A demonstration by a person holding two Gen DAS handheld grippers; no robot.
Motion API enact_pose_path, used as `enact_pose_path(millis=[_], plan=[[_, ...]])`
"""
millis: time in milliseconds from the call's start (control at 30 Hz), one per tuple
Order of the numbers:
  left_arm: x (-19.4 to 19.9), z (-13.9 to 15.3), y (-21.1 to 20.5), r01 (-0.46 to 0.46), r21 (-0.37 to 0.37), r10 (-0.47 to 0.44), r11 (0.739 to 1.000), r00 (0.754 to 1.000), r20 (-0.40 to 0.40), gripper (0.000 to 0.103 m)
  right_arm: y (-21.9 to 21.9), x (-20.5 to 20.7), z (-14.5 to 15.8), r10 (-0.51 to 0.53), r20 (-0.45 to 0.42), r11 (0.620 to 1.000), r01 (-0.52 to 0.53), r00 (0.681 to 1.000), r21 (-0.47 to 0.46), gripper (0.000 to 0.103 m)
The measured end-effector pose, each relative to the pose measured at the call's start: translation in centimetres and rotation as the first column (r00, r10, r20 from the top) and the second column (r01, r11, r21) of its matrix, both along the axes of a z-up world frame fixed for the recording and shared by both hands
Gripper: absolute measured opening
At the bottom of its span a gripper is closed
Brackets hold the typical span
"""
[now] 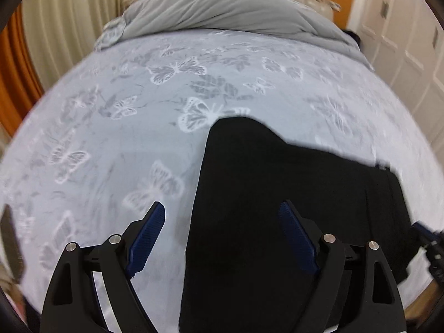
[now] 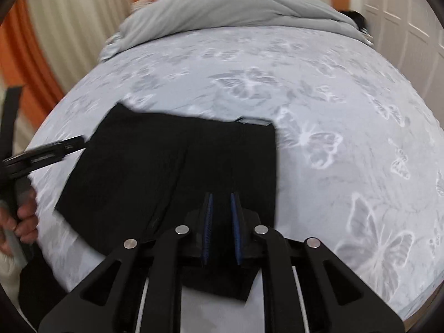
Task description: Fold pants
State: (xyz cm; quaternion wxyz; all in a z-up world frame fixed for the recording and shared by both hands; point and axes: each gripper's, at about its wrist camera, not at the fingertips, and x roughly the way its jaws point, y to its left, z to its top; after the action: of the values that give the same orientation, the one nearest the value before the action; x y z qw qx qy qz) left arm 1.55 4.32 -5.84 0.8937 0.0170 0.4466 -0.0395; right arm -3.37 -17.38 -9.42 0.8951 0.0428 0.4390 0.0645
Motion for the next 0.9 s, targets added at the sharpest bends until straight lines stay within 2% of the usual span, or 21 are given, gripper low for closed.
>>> enact_pose_path(millis=[100, 233, 500, 600, 633, 700, 733, 800, 833, 900], plan=[[-1.0, -1.3, -0.9, 0.036, 0.060, -0.035, 0.998, 0.999, -0.009, 0.082, 1.2, -1.3, -2.0, 0.000, -0.043, 0.998, -0.003, 0.999, -0.068, 0.013], [-1.7, -2.9, -1.1, 0.063, 0.112, -0.058, 0.992, 0.997, -0.044, 0.082, 2.2, -1.9, -2.8, 0.002, -0.041, 0.991, -0.008, 0.999, -0.137, 0.012], [-2.1, -3.6, -0.2, 0.037, 0.125, -0.029, 0.991, 0.998, -0.064, 0.082, 1.3, -2.4, -2.6, -0.039, -0.060, 0.998, 0.035, 0.997, -0.057, 0.012], [-2.2, -3.8, -0.1, 0.039, 0.137, -0.029, 0.990, 0.997, -0.072, 0.082, 0.7, -2.9, -1.2, -0.044, -0.004, 0.999, 0.044, 0.999, 0.027, 0.015], [-2.2, -3.9, -0.1, 0.040, 0.139, -0.029, 0.989, 0.997, -0.074, 0.082, 0.5, -2.9, -1.3, -0.045, -0.013, 0.998, 0.046, 0.999, 0.032, 0.015], [-2.2, -4.0, 0.0, 0.044, 0.140, -0.033, 0.989, 0.996, -0.080, 0.083, 0.1, -2.1, -3.5, -0.035, -0.102, 0.999, 0.039, 0.994, 0.038, 0.015], [-2.2, -4.0, 0.3, 0.052, 0.126, -0.041, 0.991, 0.995, -0.089, 0.083, 0.1, -2.2, -3.2, -0.018, -0.081, 0.999, 0.021, 0.997, 0.036, 0.015], [-2.2, -3.6, 1.3, 0.055, 0.044, -0.050, 0.998, 0.993, -0.110, 0.083, -0.5, -2.4, -2.1, -0.010, -0.078, 0.997, 0.016, 0.997, 0.075, 0.018], [-2.2, -3.4, 2.8, 0.044, -0.074, -0.054, 0.996, 0.989, -0.137, 0.086, -1.4, -2.7, -1.5, -0.022, -0.055, 0.988, 0.030, 0.998, 0.149, 0.026], [-2.0, -3.8, 5.0, -0.004, -0.238, -0.042, 0.971, 0.981, -0.190, 0.087, -3.3, -2.7, -1.6, -0.050, -0.065, 0.951, 0.067, 0.997, 0.301, 0.045]])
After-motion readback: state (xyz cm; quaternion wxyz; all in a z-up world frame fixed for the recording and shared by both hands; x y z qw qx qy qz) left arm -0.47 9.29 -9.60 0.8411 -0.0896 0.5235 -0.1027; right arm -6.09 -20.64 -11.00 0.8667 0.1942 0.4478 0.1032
